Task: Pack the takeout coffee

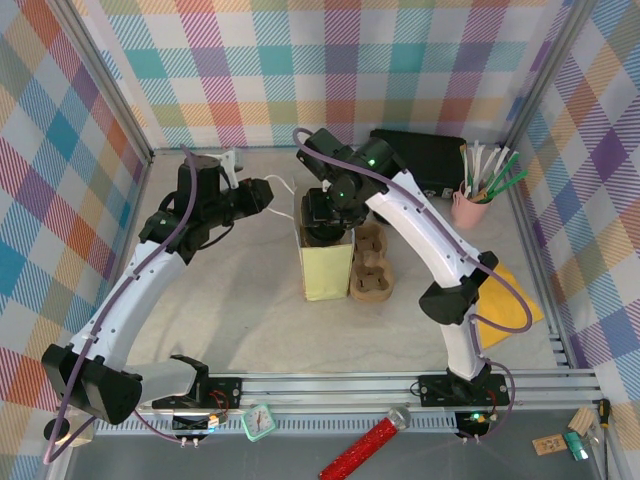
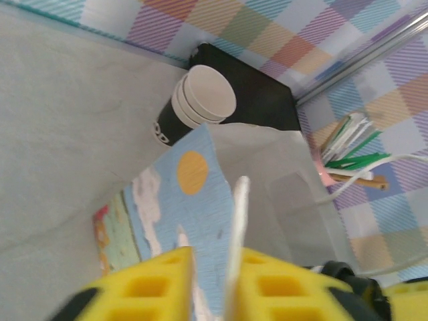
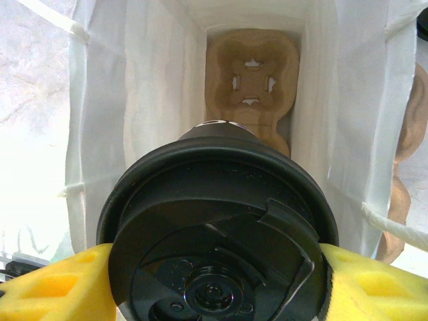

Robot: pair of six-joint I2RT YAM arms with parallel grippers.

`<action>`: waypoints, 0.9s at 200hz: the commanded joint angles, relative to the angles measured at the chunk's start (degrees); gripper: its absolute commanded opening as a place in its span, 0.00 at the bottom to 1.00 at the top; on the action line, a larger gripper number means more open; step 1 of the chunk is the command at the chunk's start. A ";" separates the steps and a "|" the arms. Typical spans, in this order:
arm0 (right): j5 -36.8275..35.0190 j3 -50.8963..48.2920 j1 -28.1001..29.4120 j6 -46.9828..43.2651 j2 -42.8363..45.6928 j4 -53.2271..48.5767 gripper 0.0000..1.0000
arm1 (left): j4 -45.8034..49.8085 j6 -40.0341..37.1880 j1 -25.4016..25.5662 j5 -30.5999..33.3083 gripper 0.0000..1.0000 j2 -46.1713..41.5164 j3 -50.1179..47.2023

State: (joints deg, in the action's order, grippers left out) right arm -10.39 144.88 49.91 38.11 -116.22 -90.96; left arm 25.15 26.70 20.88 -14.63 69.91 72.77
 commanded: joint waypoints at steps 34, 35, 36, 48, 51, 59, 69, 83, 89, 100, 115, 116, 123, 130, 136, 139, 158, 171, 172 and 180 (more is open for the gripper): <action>1.54 1.63 0.36 -0.26 -1.08 -2.14 0.63 | -2.55 0.89 3.51 -3.39 0.00 -1.50 -0.11; 1.57 1.63 0.32 -0.24 -1.10 -2.17 0.63 | -2.55 0.94 3.57 -3.39 0.00 -1.56 -0.14; 1.63 1.63 0.34 -0.28 -1.10 -2.15 0.63 | -2.56 0.92 3.65 -3.38 0.00 -1.59 -0.11; 2.11 1.63 0.28 0.01 -1.57 -2.76 0.63 | -2.51 1.25 4.20 -3.21 0.00 -1.71 -0.27; 2.27 1.52 0.29 0.14 -1.69 -2.93 0.63 | -2.55 1.37 4.31 -3.19 0.00 -1.73 -0.34; 2.61 1.55 0.28 0.32 -2.07 -3.46 0.63 | -2.43 1.44 4.42 -3.13 0.00 -1.80 -0.27; 2.92 1.55 0.28 0.54 -2.42 -4.10 0.63 | -2.38 1.71 4.60 -3.12 0.00 -1.98 -0.40; 2.75 1.48 0.28 0.82 -2.60 -4.89 0.63 | -2.45 2.04 4.90 -3.04 0.00 -2.40 -0.77; 2.54 1.38 0.28 0.85 -2.60 -5.08 0.63 | -2.38 2.11 5.08 -3.03 0.00 -2.66 -0.96; 2.57 1.07 0.28 0.91 -2.59 -5.32 0.63 | -2.27 2.16 5.22 -2.95 0.00 -3.14 -1.22; 2.91 1.02 0.28 0.83 -2.84 -5.84 0.63 | -2.21 2.22 5.39 -2.77 0.00 -3.37 -1.41; 2.92 1.02 0.28 0.83 -2.85 -5.87 0.63 | -2.12 2.26 5.39 -2.77 0.00 -3.38 -1.36; 3.04 1.02 0.28 0.78 -3.01 -6.25 0.63 | -2.12 2.30 5.39 -2.64 0.00 -3.41 -1.32; 2.99 1.00 0.28 0.91 -3.21 -6.78 0.63 | -1.99 2.29 5.36 -2.38 0.00 -3.45 -1.23; 3.01 1.02 0.28 0.99 -3.26 -7.07 0.63 | -1.91 2.29 5.35 -2.13 0.00 -3.58 -1.31; 3.05 1.02 0.28 0.94 -3.28 -7.20 0.63 | -1.94 2.27 5.35 -2.15 0.00 -3.67 -1.32; 2.75 1.00 0.28 1.18 -3.07 -8.49 0.63 | -1.78 2.31 5.35 -2.02 0.00 -3.94 -1.34; 2.59 0.93 0.28 1.22 -2.93 -9.16 0.63 | -1.68 2.22 5.33 -1.98 0.00 -3.96 -1.41; 2.58 0.89 0.32 1.20 -2.90 -9.24 0.63 | -1.64 2.22 5.36 -1.98 0.00 -3.93 -1.41; 2.44 0.93 0.28 1.26 -2.82 -9.62 0.63 | -1.59 2.22 5.39 -1.97 0.00 -4.01 -1.49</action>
State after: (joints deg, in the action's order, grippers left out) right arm -8.29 144.88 49.91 38.39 -118.58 -92.18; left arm 23.81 28.73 25.85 -16.88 67.42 71.77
